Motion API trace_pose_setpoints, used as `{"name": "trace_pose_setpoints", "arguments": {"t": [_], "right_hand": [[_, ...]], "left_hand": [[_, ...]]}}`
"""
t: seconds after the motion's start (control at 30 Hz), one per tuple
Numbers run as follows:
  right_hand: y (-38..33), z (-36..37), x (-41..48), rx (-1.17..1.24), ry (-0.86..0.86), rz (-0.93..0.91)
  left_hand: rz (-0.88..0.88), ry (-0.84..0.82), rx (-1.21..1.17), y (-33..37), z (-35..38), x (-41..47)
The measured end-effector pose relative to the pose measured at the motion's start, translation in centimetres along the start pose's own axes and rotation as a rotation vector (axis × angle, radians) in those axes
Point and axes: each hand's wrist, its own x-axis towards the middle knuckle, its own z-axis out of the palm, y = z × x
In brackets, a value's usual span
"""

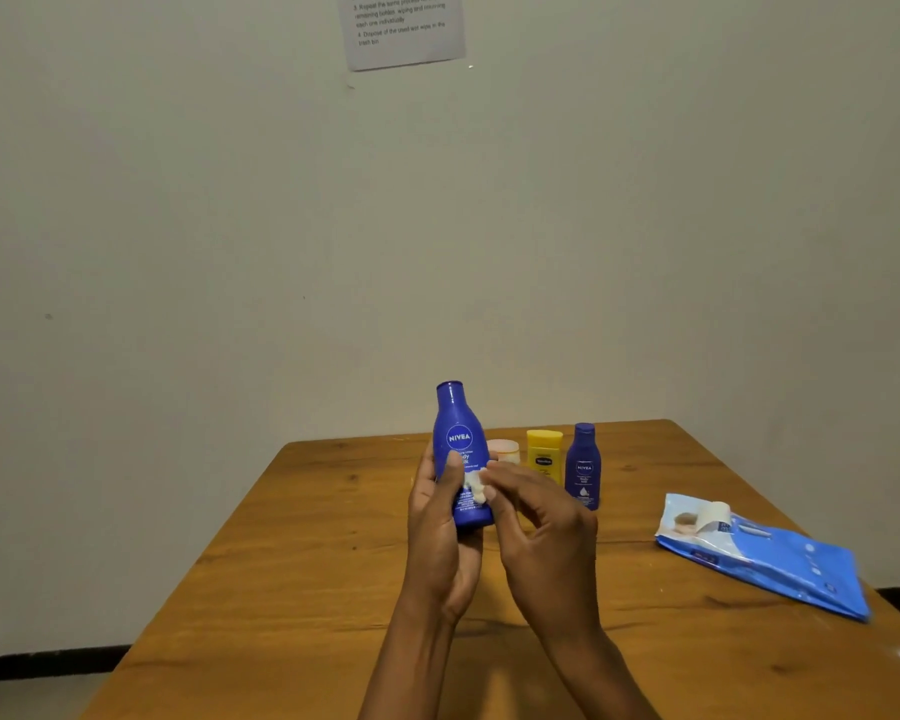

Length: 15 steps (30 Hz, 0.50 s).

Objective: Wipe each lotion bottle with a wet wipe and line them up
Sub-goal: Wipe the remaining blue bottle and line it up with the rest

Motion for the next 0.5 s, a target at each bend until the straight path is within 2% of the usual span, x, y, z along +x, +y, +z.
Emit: {"name": "trace_pose_setpoints", "arguments": {"t": [0.17, 0.3, 0.5], "right_hand": [[0.1, 0.4, 3.1, 0.052, 0.077, 0.021], [-0.6, 0.3, 6.9, 0.131, 0.022, 0.102], [-1.5, 0.1, 2.8, 0.096, -0.05, 0.0]], "left_hand": [[-0.02, -0.06, 0.002, -0.6, 0.2, -1.0], [-0.025, -0.013, 0.019, -1.3, 0.6, -1.5], [-0.039, -0.003, -0.179, -0.1, 0.2, -1.5]]}}
